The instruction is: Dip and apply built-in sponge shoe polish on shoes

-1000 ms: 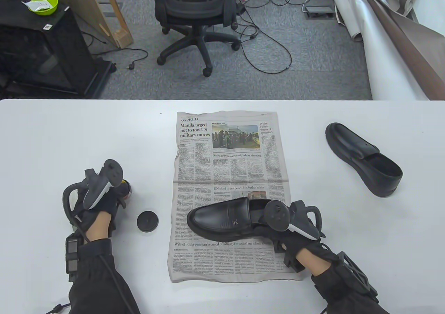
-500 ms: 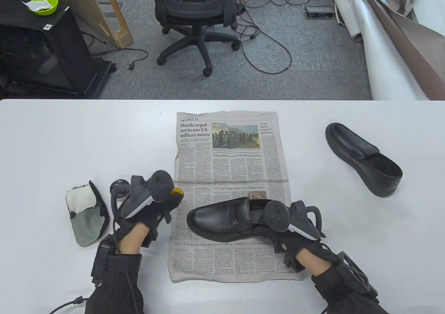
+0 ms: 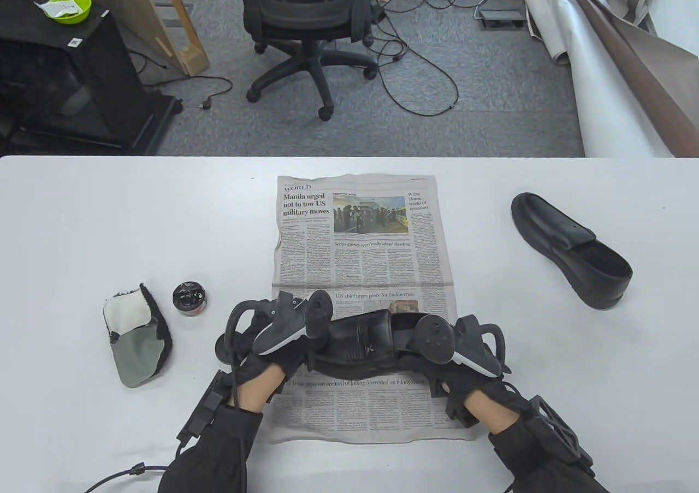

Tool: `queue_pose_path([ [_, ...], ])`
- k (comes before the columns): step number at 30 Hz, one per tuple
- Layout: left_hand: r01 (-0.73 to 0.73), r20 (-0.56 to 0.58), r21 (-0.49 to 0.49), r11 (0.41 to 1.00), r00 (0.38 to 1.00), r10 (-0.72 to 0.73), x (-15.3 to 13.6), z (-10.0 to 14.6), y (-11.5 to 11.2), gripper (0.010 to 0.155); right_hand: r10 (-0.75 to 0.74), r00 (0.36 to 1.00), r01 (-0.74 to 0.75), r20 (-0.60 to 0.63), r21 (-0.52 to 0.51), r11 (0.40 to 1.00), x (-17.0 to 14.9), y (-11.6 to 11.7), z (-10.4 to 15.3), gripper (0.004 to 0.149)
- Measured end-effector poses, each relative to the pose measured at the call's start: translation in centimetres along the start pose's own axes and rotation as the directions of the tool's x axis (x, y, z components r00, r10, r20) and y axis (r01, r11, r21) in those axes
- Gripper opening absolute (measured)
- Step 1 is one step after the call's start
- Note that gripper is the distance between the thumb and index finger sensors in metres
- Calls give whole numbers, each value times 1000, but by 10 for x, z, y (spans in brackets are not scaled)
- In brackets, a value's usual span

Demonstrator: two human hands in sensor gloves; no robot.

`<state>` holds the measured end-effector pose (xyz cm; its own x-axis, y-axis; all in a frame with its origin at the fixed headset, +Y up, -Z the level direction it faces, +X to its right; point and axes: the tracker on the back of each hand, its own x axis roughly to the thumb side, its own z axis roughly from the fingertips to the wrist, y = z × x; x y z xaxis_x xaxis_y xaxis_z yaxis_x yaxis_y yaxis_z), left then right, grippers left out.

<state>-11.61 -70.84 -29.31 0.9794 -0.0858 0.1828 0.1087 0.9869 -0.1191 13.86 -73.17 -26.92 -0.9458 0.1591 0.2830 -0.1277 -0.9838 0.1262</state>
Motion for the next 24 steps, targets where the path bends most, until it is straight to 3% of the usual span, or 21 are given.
queue_pose_path([
  [7, 19, 15, 15, 1000, 1000, -19, 6, 3, 0, 50, 2, 1000, -2, -2, -1, 1000, 0, 0, 0, 46],
  [18, -56, 138, -93, 994, 988, 68, 7, 12, 3, 48, 5, 1000, -5, -8, -5, 1000, 1, 0, 0, 46],
  [22, -155, 172, -82, 984, 971, 167, 11, 11, 3, 47, 0, 1000, 0, 6, 7, 1000, 0, 0, -1, 46],
  [24, -171, 158, -22, 985, 972, 172, 16, 10, 1, 47, -5, 1000, 5, 9, 10, 1000, 0, 0, -1, 46],
])
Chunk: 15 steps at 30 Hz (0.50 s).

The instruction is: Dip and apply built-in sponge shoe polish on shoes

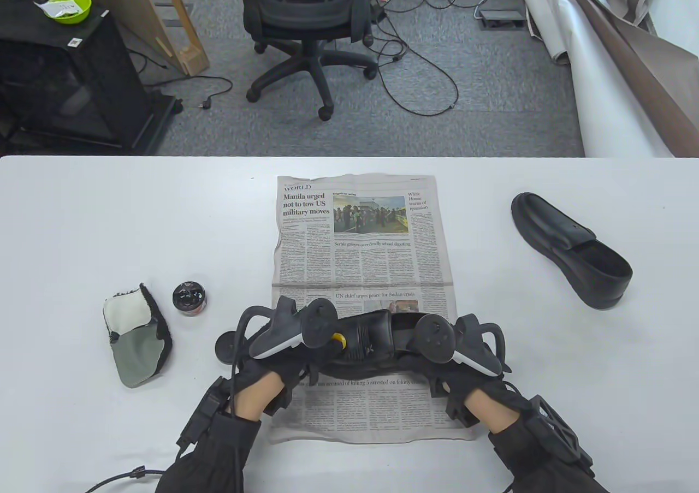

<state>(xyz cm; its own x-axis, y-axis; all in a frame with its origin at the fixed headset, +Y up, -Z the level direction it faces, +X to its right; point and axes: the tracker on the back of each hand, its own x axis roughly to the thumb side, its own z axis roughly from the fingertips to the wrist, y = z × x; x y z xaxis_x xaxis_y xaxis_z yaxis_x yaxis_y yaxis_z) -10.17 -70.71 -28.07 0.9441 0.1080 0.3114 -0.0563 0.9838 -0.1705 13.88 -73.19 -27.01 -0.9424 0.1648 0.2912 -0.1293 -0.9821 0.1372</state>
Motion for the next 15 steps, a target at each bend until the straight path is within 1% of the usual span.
queue_pose_path([
  [3, 89, -37, 61, 994, 995, -87, 5, -3, -1, 47, -2, 1000, 2, 2, 2, 1000, 0, 0, 0, 46],
  [5, 137, -86, 110, 984, 988, -128, 5, -5, 0, 47, -4, 1000, 4, 6, 6, 1000, -1, 0, -1, 46],
  [6, 192, -118, 121, 974, 977, -178, 4, -7, -1, 48, -4, 1000, 4, 7, 6, 1000, -1, 0, -1, 46],
  [7, 230, -129, 106, 967, 968, -216, 2, -9, -2, 48, -3, 1000, 3, 8, 5, 1000, -1, 0, -1, 46],
  [10, 158, -138, 91, 983, 980, -145, -3, -9, -2, 48, 3, 1000, -3, 9, 6, 1000, 0, 0, -1, 46],
  [13, 200, -157, 71, 977, 970, -187, -8, -7, 1, 48, 8, 1000, -8, 8, 1, 1000, 0, 0, -1, 46],
  [15, 169, -162, 51, 984, 974, -159, -11, -5, 3, 48, 15, 1000, -15, 3, -18, 1000, 0, 0, 0, 46],
])
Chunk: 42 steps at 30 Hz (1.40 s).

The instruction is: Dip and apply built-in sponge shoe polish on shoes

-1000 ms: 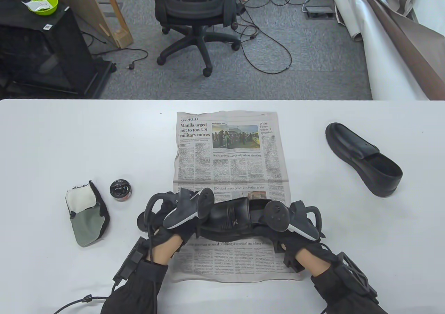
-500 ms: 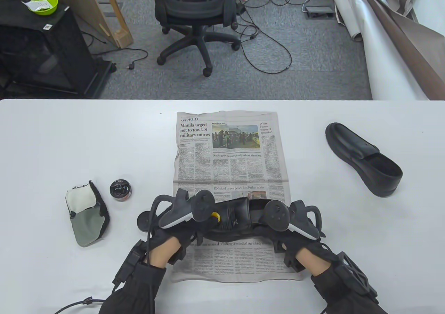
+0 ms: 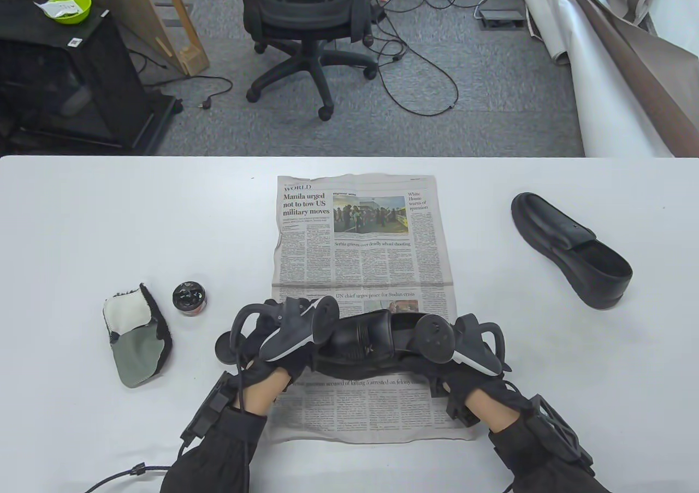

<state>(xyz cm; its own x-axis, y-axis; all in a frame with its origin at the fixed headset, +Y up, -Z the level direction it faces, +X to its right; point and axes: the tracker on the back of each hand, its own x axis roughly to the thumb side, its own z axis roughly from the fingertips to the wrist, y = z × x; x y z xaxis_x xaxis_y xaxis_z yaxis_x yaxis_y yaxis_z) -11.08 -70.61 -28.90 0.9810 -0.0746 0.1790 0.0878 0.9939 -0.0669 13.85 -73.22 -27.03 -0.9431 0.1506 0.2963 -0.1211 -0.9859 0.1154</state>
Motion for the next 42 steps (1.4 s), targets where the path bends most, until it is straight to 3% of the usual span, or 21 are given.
queue_pose_path([
  [8, 4, 40, -123, 992, 999, 1, -7, 6, 5, 48, 8, 1000, -8, -6, -13, 1000, 0, 0, 0, 46],
  [13, -78, 105, -150, 986, 990, 94, 1, 9, 4, 47, -5, 1000, 5, -1, 4, 1000, 0, 0, 0, 45],
  [17, -126, 108, -71, 989, 985, 133, 13, 4, 1, 47, -15, 1000, 14, 5, 15, 1000, -1, 0, 0, 44],
  [22, -28, 82, 85, 996, 996, 21, 21, 1, -1, 47, -20, 1000, 20, 14, 21, 1000, -2, 0, -1, 44],
  [27, -45, 13, 73, 996, 999, 44, 13, -6, -5, 47, -16, 1000, 16, 13, 9, 1000, -2, 0, -1, 44],
  [30, 48, -40, 87, 995, 998, -45, 8, -5, -4, 47, -12, 1000, 12, 8, 1, 1000, -2, 1, 0, 45],
  [33, -15, -75, 51, 999, 997, 19, -1, -5, -5, 47, -11, 1000, 11, 6, -6, 1000, -2, 1, 0, 45],
  [36, 8, -91, 8, 1000, 996, -8, -9, -3, -1, 47, -8, 1000, 8, 2, -9, 1000, -2, 1, 0, 45],
  [42, -53, 11, -129, 990, 998, 55, -11, 5, 3, 46, -6, 1000, 6, -1, -8, 1000, -1, 1, 0, 45],
])
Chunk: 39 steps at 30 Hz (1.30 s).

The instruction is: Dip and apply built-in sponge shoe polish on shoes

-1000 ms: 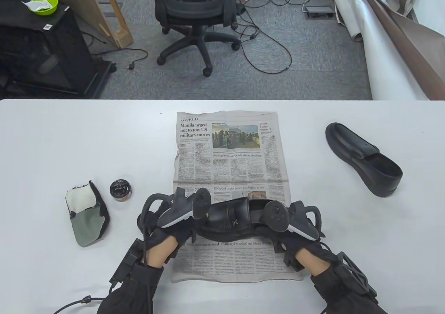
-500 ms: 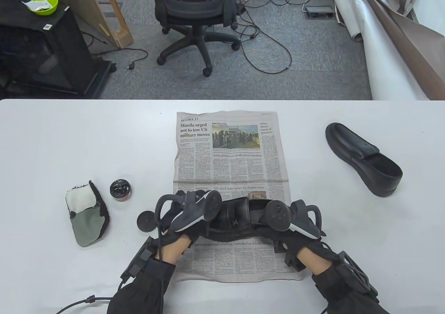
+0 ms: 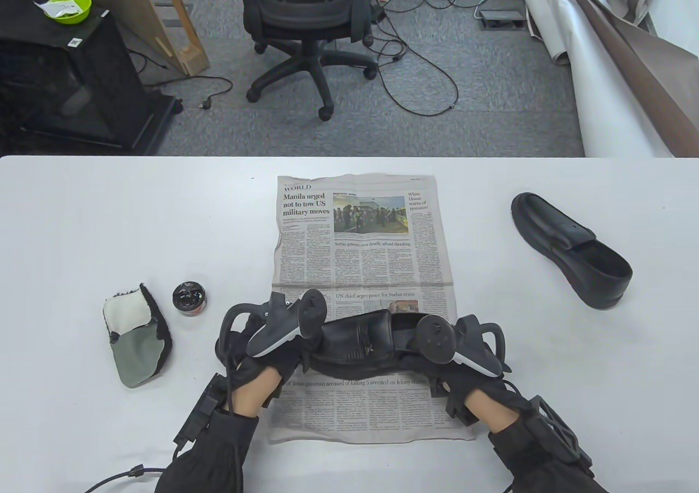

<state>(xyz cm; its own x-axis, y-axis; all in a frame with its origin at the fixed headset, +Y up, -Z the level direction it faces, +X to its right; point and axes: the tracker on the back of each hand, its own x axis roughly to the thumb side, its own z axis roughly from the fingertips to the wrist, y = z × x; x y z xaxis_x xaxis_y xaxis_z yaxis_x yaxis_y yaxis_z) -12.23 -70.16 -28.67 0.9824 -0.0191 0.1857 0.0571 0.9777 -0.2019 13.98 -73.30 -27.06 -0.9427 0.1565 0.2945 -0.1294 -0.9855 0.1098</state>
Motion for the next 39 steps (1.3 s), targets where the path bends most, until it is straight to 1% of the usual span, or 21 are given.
queue_pose_path([
  [1, -5, 51, -8, 1000, 999, 6, 2, 0, 0, 46, -1, 1000, 1, 0, 1, 1000, 0, 0, 0, 45],
  [2, -27, 73, -29, 999, 997, 30, 4, 0, -1, 46, -2, 1000, 2, 0, 3, 1000, 0, 0, 0, 45],
  [3, -47, 72, -30, 998, 996, 49, 6, 1, -2, 46, -3, 1000, 3, 0, 3, 1000, 0, 0, 0, 45],
  [6, -103, 126, -20, 994, 986, 105, 16, 1, -4, 46, -4, 1000, 4, 5, 7, 1000, 0, 0, 0, 44],
  [7, -120, 142, 2, 993, 983, 118, 21, 1, -4, 46, -6, 1000, 6, 9, 11, 1000, 0, 0, 0, 44],
  [8, -124, 141, 21, 992, 983, 120, 24, 1, -4, 46, -7, 1000, 7, 11, 10, 1000, 0, 0, 0, 44],
  [9, -130, 133, 69, 989, 984, 120, 29, 1, -4, 46, -8, 1000, 7, 15, 10, 1000, 0, 0, 0, 44],
  [12, -63, 62, 173, 983, 997, 53, 40, -2, -5, 46, -7, 1000, 7, 19, 6, 1000, 0, 0, 0, 44],
  [14, -12, 30, 212, 977, 1000, 5, 43, -5, -5, 46, -8, 1000, 8, 22, 9, 1000, -1, 0, 0, 44],
  [16, -6, -8, 231, 973, 1000, 8, 41, -9, -6, 47, -11, 1000, 10, 27, 10, 1000, -1, 0, 0, 44],
  [19, -33, -60, 204, 978, 997, 46, 33, -14, -9, 47, -6, 1000, 6, 27, -1, 1000, 0, 0, 0, 44],
  [23, 21, -118, 176, 984, 993, 0, 21, -16, -9, 47, 2, 1000, -2, 21, -7, 1000, 0, 1, 1, 45],
  [26, -16, -139, 142, 990, 990, 36, 9, -15, -8, 47, 7, 1000, -7, 16, -9, 1000, 1, 0, 1, 45],
  [29, 14, -137, 111, 994, 991, 1, 2, -10, -5, 47, 14, 1000, -14, 13, -8, 1000, 1, 0, 1, 45],
  [31, 18, -122, 79, 997, 992, -8, -1, -6, -1, 47, 15, 1000, -15, 10, -7, 1000, 1, 0, 1, 45],
  [33, 18, -96, 22, 1000, 995, -16, -3, -3, 1, 47, 17, 1000, -17, 6, -8, 1000, 2, 0, 1, 45],
  [35, 4, -97, -23, 1000, 995, -6, -2, 1, 3, 46, 20, 1000, -20, 4, -9, 1000, 2, 0, 1, 45],
  [37, -24, -41, -47, 999, 999, 22, 2, 2, 3, 46, 19, 1000, -19, 5, -8, 1000, 2, 0, 1, 45],
  [39, -84, 8, -52, 995, 996, 85, 10, 3, 1, 46, 16, 1000, -16, 9, -6, 1000, 2, 0, 1, 45],
])
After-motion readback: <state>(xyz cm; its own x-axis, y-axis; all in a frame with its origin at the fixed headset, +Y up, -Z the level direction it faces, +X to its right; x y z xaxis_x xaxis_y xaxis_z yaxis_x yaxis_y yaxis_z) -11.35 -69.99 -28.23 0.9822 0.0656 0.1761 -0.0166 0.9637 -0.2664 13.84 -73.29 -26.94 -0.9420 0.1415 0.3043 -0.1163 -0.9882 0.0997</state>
